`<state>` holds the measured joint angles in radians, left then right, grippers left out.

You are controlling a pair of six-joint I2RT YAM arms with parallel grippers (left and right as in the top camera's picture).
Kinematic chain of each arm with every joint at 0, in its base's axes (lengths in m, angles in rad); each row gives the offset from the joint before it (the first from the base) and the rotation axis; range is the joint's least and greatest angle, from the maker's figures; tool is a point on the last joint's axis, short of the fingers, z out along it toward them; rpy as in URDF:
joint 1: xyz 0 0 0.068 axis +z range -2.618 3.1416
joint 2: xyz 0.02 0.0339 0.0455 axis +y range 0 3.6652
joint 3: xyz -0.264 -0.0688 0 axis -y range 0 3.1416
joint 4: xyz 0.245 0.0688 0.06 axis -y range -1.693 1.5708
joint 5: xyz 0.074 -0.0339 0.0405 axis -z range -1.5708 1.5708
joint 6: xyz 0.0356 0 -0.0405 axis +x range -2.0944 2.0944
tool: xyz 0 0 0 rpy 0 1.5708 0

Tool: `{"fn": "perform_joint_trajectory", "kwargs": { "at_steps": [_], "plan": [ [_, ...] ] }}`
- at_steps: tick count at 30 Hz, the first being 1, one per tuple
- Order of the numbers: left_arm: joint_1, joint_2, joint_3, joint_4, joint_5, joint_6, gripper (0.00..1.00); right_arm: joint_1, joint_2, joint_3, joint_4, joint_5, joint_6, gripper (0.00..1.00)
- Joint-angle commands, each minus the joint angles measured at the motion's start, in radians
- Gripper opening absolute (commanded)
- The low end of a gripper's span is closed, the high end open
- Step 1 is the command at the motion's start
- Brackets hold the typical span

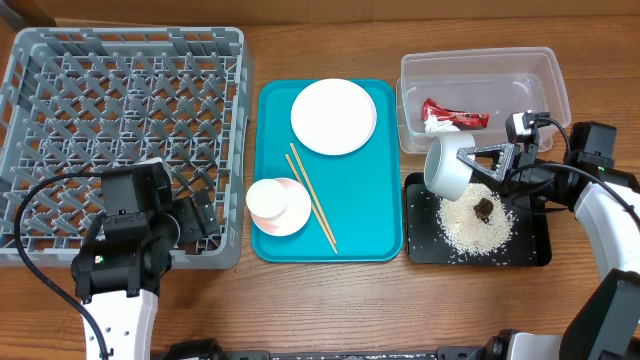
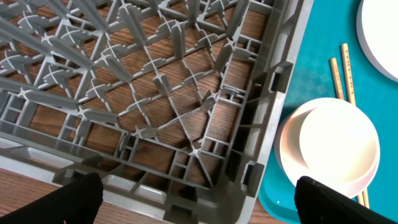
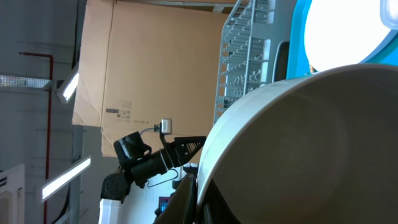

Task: Sort waste into correct bins and load items into the dishwasher
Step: 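Tip the rice bowl over the black tray to dump the food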

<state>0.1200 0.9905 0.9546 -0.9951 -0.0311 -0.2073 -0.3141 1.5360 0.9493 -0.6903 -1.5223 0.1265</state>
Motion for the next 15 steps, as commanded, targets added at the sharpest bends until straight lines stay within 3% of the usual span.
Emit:
{"fn": "perform_joint_trajectory", "kwargs": {
  "at_steps": [1, 5, 10, 15],
  "plan": [
    [0.005, -0.003, 0.023, 0.005, -0.002, -0.002, 0.99, 0.002, -0.022, 0.021, 0.005, -0.01, -0.017, 0.04],
    [0.005, -0.003, 0.023, 0.005, -0.002, -0.002, 1.0, 0.007, -0.023, 0.022, -0.047, 0.332, 0.141, 0.04],
    [0.005, -0.003, 0.023, 0.005, -0.002, -0.002, 1.0, 0.051, -0.023, 0.043, -0.119, 0.433, 0.058, 0.04],
    [0.005, -0.003, 0.023, 0.005, -0.002, -0.002, 1.0, 0.133, -0.026, 0.199, -0.285, 0.608, 0.0, 0.04]
  ]
}}
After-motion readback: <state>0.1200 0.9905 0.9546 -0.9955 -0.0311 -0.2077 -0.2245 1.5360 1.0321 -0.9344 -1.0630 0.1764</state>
